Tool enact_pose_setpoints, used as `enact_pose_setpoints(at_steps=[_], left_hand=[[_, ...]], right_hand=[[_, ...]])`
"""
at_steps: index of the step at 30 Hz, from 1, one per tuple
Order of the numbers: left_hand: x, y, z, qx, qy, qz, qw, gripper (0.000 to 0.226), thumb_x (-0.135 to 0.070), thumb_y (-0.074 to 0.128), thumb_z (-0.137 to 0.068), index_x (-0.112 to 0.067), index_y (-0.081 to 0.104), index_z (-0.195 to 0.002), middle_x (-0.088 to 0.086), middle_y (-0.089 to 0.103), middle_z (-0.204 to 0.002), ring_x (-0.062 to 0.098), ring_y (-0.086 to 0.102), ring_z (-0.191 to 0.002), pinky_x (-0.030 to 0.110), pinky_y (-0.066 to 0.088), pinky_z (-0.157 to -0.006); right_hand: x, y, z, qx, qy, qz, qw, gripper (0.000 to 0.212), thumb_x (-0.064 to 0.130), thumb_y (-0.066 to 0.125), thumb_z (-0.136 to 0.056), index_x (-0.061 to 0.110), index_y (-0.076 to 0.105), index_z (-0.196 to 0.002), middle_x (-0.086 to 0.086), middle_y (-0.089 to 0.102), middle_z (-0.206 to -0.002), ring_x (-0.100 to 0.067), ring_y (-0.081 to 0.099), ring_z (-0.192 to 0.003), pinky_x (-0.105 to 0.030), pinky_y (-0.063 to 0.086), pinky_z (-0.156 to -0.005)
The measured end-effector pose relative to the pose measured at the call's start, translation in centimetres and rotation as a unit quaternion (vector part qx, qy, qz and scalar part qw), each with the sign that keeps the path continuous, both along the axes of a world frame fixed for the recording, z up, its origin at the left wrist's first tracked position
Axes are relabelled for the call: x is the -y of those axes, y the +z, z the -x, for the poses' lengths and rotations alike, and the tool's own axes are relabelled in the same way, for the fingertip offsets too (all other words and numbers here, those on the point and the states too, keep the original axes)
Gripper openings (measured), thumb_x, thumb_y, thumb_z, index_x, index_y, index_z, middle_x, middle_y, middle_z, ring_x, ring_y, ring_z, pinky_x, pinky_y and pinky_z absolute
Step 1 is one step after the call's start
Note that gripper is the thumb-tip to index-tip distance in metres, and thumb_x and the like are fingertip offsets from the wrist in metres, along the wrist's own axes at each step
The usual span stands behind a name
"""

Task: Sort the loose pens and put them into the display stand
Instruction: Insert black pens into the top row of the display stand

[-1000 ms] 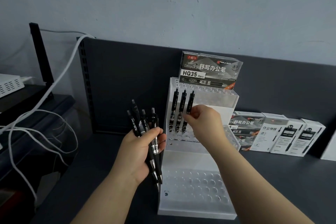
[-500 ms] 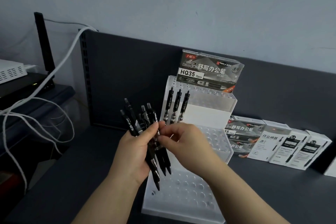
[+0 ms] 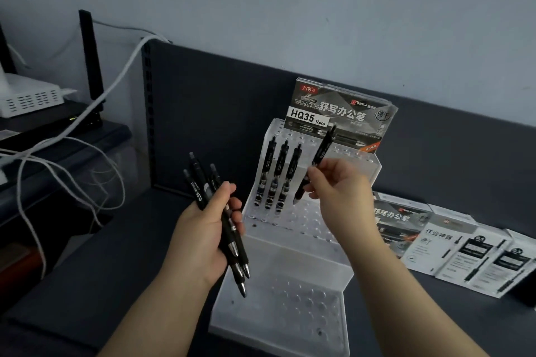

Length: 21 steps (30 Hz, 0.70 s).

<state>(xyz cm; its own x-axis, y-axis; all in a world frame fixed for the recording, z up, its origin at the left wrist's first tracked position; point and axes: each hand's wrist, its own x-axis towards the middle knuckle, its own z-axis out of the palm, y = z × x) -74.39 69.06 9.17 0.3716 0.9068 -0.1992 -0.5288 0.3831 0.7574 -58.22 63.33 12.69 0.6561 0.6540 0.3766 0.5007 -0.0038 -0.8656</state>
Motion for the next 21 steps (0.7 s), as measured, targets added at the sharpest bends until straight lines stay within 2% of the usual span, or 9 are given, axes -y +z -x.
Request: enact_pose_setpoints(at_steps=[7,10,15,21], left_hand=[[0.1,0.2,0.1,0.016,0.018,0.014,1.0,0.012,-0.016,0.054,-0.092,-0.01,0.065,-0.093,0.0,0.055,-0.068,0.009,0.048,-0.054,0.02,0.044,-0.046],[0.2,0.3,0.0,0.02,0.013,0.017,1.0,0.008,-0.014,0.057,-0.09,-0.01,0.064,-0.091,0.0,0.056,-0.066,0.009,0.049,-0.054,0.02,0.045,-0.045],[0.4,0.3,0.2,0.018,-0.001,0.006,1.0,0.008,-0.012,0.059,-0.087,-0.008,0.065,-0.09,0.0,0.06,-0.065,0.011,0.056,-0.057,0.022,0.049,-0.051],[0.8,0.8,0.3,0.013,-0.015,-0.018,1.0,0.008,-0.01,0.059,-0.087,-0.008,0.067,-0.088,0.003,0.069,-0.068,0.011,0.063,-0.057,0.027,0.051,-0.061]], right_hand=[[-0.9,-0.9,-0.5,0.038,-0.019,0.01,0.999,0.006,0.021,0.058,-0.091,0.017,0.061,-0.095,0.004,0.068,-0.072,-0.013,0.066,-0.068,-0.029,0.055,-0.066],[-1.2,-1.9,-0.4,0.082,-0.015,0.075,0.994,0.013,0.021,0.058,-0.091,0.013,0.063,-0.1,0.002,0.067,-0.074,-0.015,0.064,-0.07,-0.026,0.049,-0.064],[-1.3,-1.7,-0.2,0.16,-0.02,0.142,0.977,0.015,0.021,0.058,-0.09,0.01,0.066,-0.097,-0.001,0.064,-0.076,-0.02,0.059,-0.075,-0.025,0.039,-0.063],[-1.1,-1.5,-0.1,0.184,-0.023,0.163,0.969,0.018,0.021,0.056,-0.091,0.009,0.066,-0.099,0.0,0.06,-0.076,-0.017,0.055,-0.075,-0.024,0.036,-0.064]])
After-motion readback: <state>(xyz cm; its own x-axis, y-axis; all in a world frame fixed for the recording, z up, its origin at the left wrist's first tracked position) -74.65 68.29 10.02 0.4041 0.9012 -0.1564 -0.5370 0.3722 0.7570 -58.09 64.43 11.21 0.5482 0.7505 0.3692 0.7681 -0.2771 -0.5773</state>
